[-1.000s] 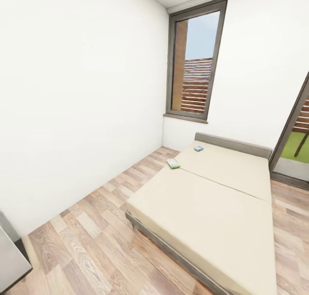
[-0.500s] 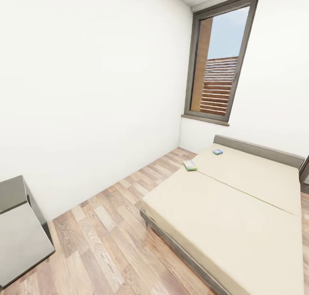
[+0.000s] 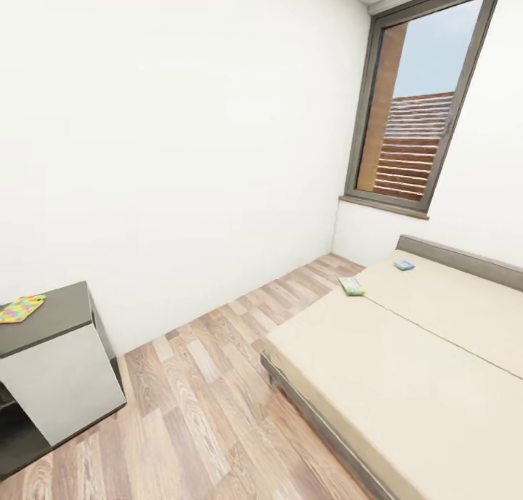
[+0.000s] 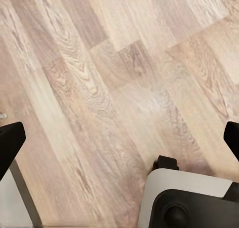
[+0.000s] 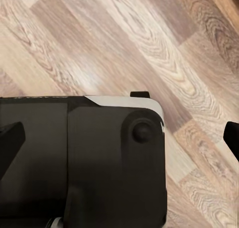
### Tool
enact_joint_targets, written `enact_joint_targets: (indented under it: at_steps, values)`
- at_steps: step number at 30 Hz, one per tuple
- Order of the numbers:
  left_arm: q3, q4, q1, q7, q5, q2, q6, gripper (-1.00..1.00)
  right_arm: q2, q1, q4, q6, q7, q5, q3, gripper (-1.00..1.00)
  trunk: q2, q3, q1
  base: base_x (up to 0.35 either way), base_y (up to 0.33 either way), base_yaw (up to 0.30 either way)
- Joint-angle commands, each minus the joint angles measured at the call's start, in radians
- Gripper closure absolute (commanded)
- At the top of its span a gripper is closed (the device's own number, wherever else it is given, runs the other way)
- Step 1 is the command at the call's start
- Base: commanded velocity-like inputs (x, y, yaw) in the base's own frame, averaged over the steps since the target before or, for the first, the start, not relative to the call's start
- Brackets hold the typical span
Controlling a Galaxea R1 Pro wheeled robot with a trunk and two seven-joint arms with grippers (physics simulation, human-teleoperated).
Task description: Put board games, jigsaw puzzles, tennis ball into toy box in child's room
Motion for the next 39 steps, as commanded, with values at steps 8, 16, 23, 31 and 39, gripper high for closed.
enact_joint_targets:
  at_steps: [8, 16, 23, 31, 39]
  values:
    - [-0.001, 0.002, -0.001, 0.000, 0.009, 0.000, -0.007, -1.00, 0.000, 0.000, 0.000, -0.003, -0.004, 0.001, 0.002, -1.00, -0.002, -0.005, 0.001, 0.000, 0.000, 0.282]
    - [-0.001, 0.002, -0.001, 0.000, 0.008, 0.000, -0.007, -1.00, -0.001, 0.000, 0.000, -0.004, -0.004, 0.000, 0.002, -1.00, -0.002, -0.009, 0.001, 0.010, 0.000, 0.261]
    - [-0.002, 0.002, -0.001, 0.000, 0.007, 0.002, -0.007, -1.00, -0.004, 0.000, 0.000, -0.018, -0.004, 0.001, 0.004, -1.00, -0.002, -0.010, 0.001, 0.214, 0.000, 0.055]
    - [-0.003, 0.003, -0.001, 0.000, 0.007, 0.001, -0.007, -1.00, -0.011, 0.000, 0.012, -0.075, -0.002, 0.002, 0.006, -1.00, -0.002, -0.010, 0.001, 0.313, 0.030, 0.004]
    - [-0.003, 0.003, -0.001, 0.000, 0.007, 0.000, -0.007, -1.00, -0.005, 0.000, 0.013, -0.079, -0.003, 0.004, 0.004, -1.00, -0.002, -0.010, 0.001, 0.106, 0.073, 0.000]
